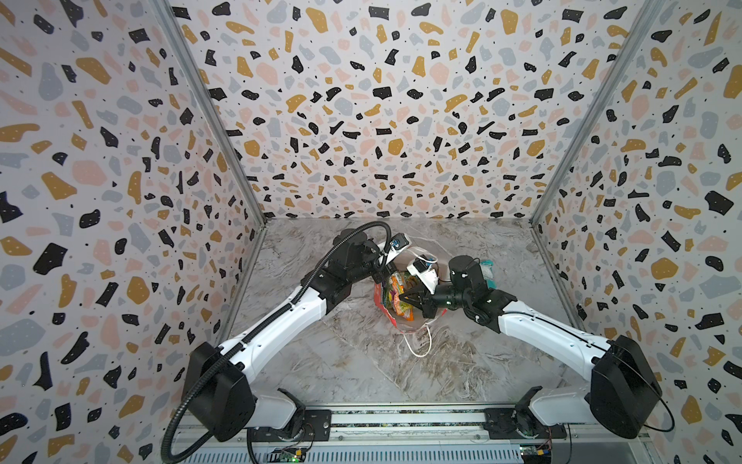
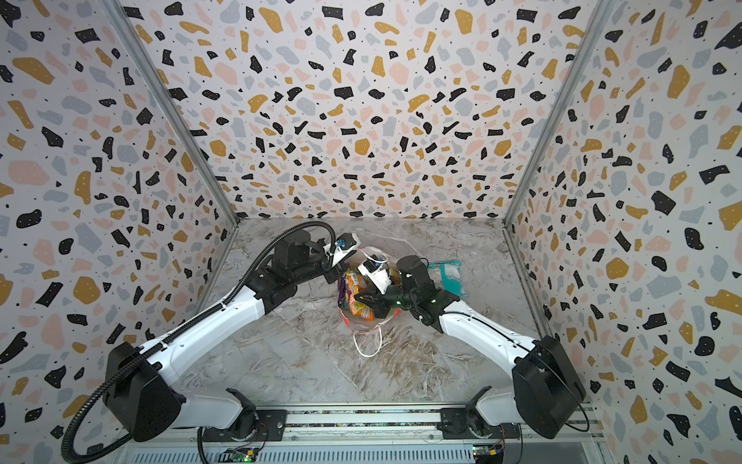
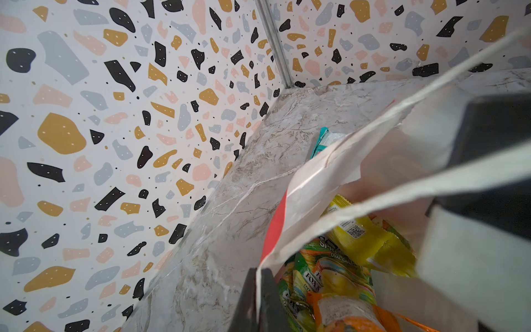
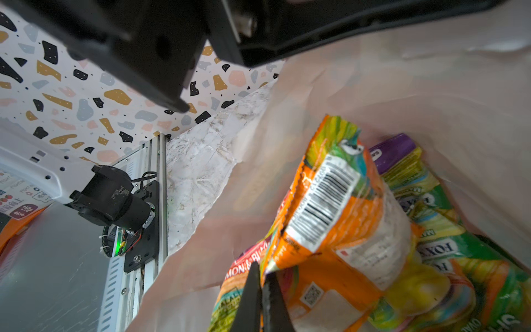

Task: Take the snacks out of the paper bag
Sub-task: Pick up the snack from the paper bag.

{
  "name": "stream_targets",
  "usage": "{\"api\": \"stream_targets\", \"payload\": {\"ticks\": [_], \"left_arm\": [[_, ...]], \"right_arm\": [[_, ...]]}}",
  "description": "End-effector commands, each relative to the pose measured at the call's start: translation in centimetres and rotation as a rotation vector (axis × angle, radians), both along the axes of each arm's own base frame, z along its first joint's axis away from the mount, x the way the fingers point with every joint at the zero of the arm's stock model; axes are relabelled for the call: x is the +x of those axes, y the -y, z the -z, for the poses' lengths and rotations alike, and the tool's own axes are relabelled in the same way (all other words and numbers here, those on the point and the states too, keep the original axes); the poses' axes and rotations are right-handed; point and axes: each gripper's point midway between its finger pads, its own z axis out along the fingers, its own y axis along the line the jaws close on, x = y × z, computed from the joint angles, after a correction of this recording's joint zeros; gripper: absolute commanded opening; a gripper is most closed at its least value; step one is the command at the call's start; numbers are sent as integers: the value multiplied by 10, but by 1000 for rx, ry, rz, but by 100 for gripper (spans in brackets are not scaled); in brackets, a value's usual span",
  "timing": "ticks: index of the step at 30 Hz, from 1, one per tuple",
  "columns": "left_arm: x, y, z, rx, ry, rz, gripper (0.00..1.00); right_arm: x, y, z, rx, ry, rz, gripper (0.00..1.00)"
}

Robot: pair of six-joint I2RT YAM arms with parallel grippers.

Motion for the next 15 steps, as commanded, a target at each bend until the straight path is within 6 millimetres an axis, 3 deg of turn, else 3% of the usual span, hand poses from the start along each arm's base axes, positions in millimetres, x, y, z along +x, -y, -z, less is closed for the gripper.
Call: {"api": "stream_targets", "payload": {"ticks": [1,15], "left_arm": [[6,-4,-45,-101,122,-38,0],[9,-4,-41,-88,119,-44,0]], "right_arm": [[-16,-3,-13,28,21,-90,0],[-72,-10,-38,138,-17,-426,0]]}}
